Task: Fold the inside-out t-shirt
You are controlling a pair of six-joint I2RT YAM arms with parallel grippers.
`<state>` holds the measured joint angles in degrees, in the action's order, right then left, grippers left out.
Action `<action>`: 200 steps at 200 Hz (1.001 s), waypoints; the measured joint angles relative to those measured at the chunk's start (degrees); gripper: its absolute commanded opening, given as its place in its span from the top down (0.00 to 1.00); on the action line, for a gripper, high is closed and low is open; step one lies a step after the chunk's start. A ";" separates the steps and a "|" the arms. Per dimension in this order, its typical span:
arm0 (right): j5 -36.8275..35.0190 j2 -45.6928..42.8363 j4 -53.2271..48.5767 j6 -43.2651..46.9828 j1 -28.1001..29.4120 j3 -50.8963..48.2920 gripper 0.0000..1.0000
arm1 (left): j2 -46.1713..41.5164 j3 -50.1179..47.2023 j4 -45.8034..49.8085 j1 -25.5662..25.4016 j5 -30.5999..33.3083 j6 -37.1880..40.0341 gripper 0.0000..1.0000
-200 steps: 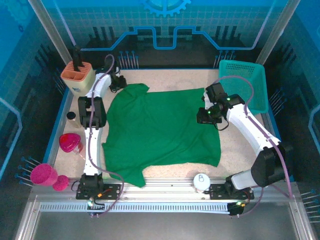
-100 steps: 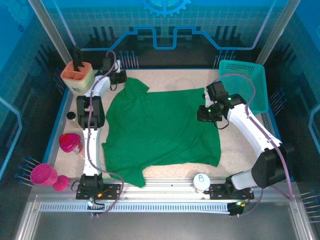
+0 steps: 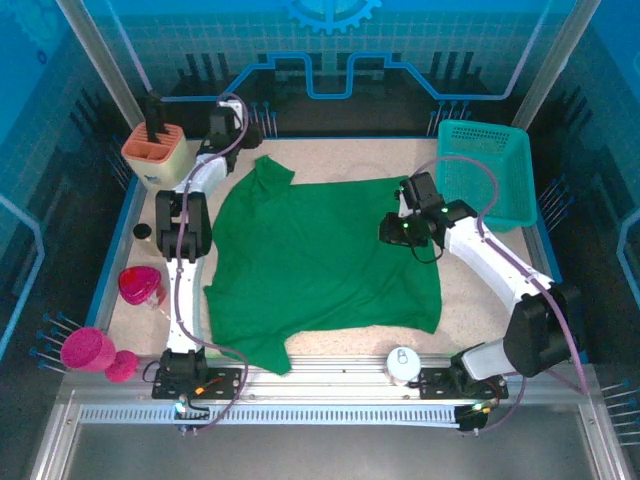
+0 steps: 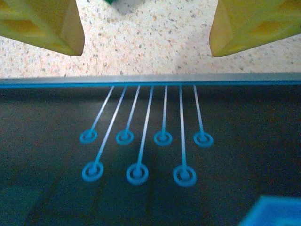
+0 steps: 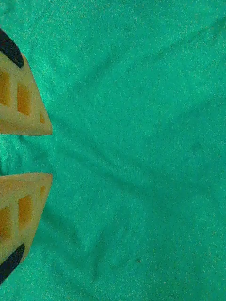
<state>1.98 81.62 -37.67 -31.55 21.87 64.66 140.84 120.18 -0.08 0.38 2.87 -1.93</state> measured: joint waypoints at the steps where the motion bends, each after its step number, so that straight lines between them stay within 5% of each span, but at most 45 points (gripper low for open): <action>1: 0.02 0.02 0.02 0.00 0.02 -0.04 0.70 | -0.09 0.04 0.24 0.00 0.04 -0.20 0.33; 41: 1.40 3.21 1.36 1.18 0.55 -0.22 0.69 | -7.65 -1.90 14.86 -0.04 0.79 -11.26 0.38; 85: 2.16 9.64 6.82 4.04 1.25 -0.24 0.65 | -25.40 -29.44 17.14 -2.32 -0.28 -24.41 0.40; 119: 5.64 17.40 13.62 4.22 1.33 -0.28 0.64 | -27.28 -41.20 20.15 -5.01 -0.11 -32.50 0.42; 200: 5.14 36.22 37.33 -5.60 -4.04 7.43 0.64 | -19.43 -35.01 22.49 -2.29 -1.88 -41.55 0.59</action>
<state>7.11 117.84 -0.34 -37.15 17.82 72.10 121.40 85.17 22.41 -1.91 0.99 -43.48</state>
